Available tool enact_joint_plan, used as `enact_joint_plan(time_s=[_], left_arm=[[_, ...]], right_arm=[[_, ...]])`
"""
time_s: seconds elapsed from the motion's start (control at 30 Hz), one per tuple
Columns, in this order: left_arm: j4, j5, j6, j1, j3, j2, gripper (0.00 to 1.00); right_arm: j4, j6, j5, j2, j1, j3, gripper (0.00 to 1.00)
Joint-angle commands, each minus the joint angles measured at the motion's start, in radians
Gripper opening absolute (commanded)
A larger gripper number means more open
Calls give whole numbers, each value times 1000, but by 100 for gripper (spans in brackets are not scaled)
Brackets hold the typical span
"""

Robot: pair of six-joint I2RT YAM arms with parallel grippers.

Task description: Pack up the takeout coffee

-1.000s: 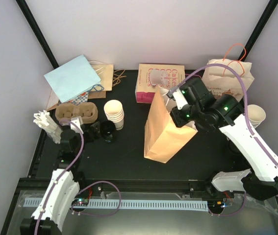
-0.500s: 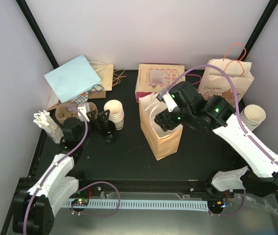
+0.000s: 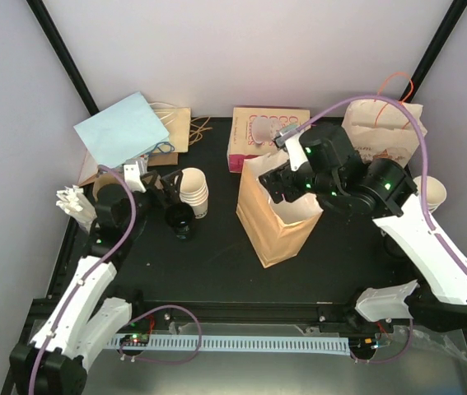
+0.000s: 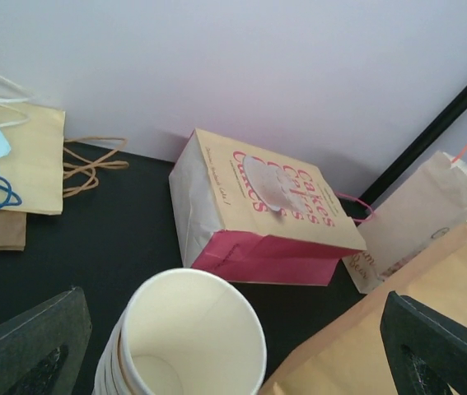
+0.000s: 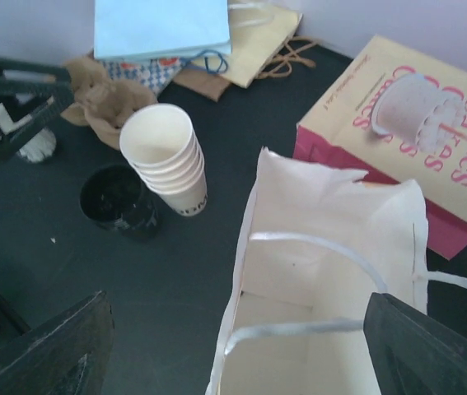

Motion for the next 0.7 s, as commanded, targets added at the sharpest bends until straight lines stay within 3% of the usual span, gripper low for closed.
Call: enact_joint_plan(time_s=[0.0, 0.27, 0.47, 0.67], left_arm=[[-313, 7, 25, -10, 91, -86, 99], [-572, 149, 4, -27, 121, -219, 99], [-713, 175, -10, -78, 145, -311, 99], [-764, 183, -50, -127, 115, -366, 99]], right_arm=[[18, 9, 32, -28, 1, 45, 87], [17, 26, 26, -51, 0, 63, 87], [-22, 82, 211, -90, 1, 54, 94], [0, 175, 325, -215, -10, -118, 100]])
